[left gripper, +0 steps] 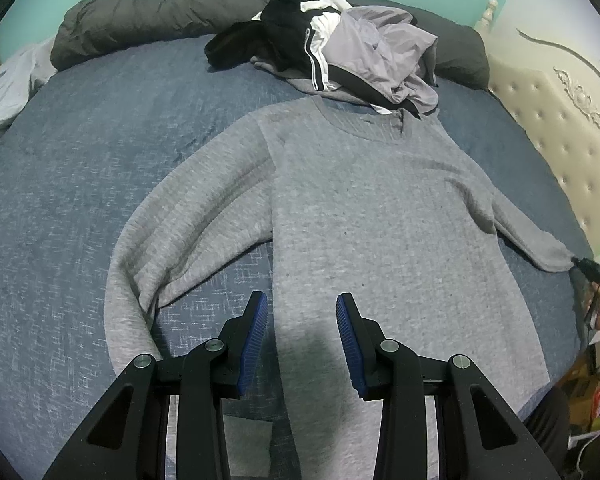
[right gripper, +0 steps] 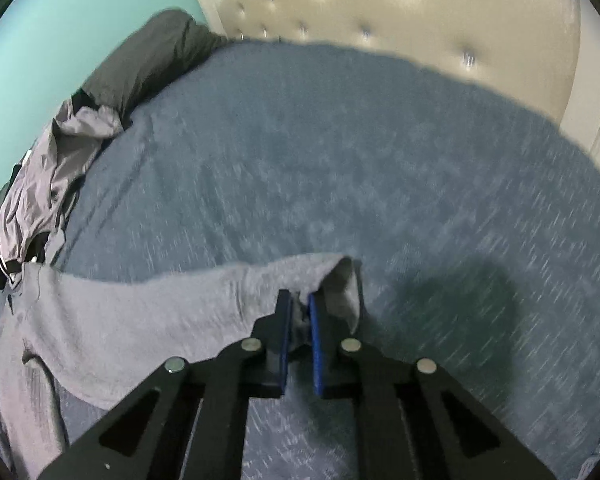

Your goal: Fold clothes

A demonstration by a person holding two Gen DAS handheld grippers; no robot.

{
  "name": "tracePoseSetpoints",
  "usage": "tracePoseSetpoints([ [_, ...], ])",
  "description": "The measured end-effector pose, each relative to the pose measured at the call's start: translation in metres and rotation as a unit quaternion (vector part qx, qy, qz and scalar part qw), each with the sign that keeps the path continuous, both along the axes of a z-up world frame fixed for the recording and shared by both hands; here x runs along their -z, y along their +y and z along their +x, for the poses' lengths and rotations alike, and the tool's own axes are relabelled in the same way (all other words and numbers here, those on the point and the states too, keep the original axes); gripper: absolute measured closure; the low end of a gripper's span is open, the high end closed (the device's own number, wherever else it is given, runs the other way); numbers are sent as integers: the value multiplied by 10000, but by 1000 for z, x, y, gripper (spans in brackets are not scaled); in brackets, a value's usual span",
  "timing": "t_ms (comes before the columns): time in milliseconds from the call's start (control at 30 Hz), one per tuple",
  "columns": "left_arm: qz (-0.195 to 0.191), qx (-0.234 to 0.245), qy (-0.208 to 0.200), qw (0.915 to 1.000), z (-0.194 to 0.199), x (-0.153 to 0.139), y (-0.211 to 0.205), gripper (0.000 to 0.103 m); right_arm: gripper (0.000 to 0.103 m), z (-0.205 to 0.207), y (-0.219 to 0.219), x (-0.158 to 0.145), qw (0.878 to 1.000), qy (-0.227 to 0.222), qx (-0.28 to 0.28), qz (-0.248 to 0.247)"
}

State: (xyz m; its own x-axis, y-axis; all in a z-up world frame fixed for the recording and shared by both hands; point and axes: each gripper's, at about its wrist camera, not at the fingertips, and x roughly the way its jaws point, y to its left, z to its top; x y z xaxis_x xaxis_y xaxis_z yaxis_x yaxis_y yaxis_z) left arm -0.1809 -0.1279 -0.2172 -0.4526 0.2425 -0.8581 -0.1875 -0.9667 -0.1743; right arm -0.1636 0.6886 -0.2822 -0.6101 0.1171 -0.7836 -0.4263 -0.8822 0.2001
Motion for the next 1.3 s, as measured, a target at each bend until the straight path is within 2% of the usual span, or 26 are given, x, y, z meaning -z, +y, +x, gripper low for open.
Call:
tracePoseSetpoints([
  [300, -78, -81, -31, 9999, -1, 2, -5, 64, 96, -18, 19, -65, 9920, 1057, 322, 607],
  [367, -75, -104, -42, 9999, -2, 3, -7, 64, 96, -21, 21, -65, 9912, 1138, 332, 598],
  [433, -74, -109, -59, 9999, -3, 6, -7, 64, 96, -22, 23, -55, 9937, 928, 308, 541],
  [567, -87, -77, -111, 9999, -5, 10, -5, 64, 96, -36, 28, -8, 9994, 156, 255, 153],
  [667, -89, -48, -144, 9998, -5, 11, -3, 64, 92, -30, 31, 18, 9993, -150, 336, 19],
  [800, -70, -37, -154, 9998, -4, 8, -5, 64, 88, -11, 36, 13, 9977, -67, 658, 177],
  [900, 7, -100, -146, 9998, -1, 4, -11, 64, 86, 3, 27, -2, 9972, 107, 658, 326],
  [967, 51, -171, -133, 9998, 5, 0, -19, 64, 82, 10, 16, -10, 9982, 204, 491, 283],
  [1100, 151, -405, -261, 9987, 19, -2, -42, 64, 80, 19, -24, -19, 9993, 348, 0, 139],
  [1300, 173, -802, -518, 9953, 44, 11, -83, 64, 80, 35, -78, -23, 9970, 476, -473, -379],
])
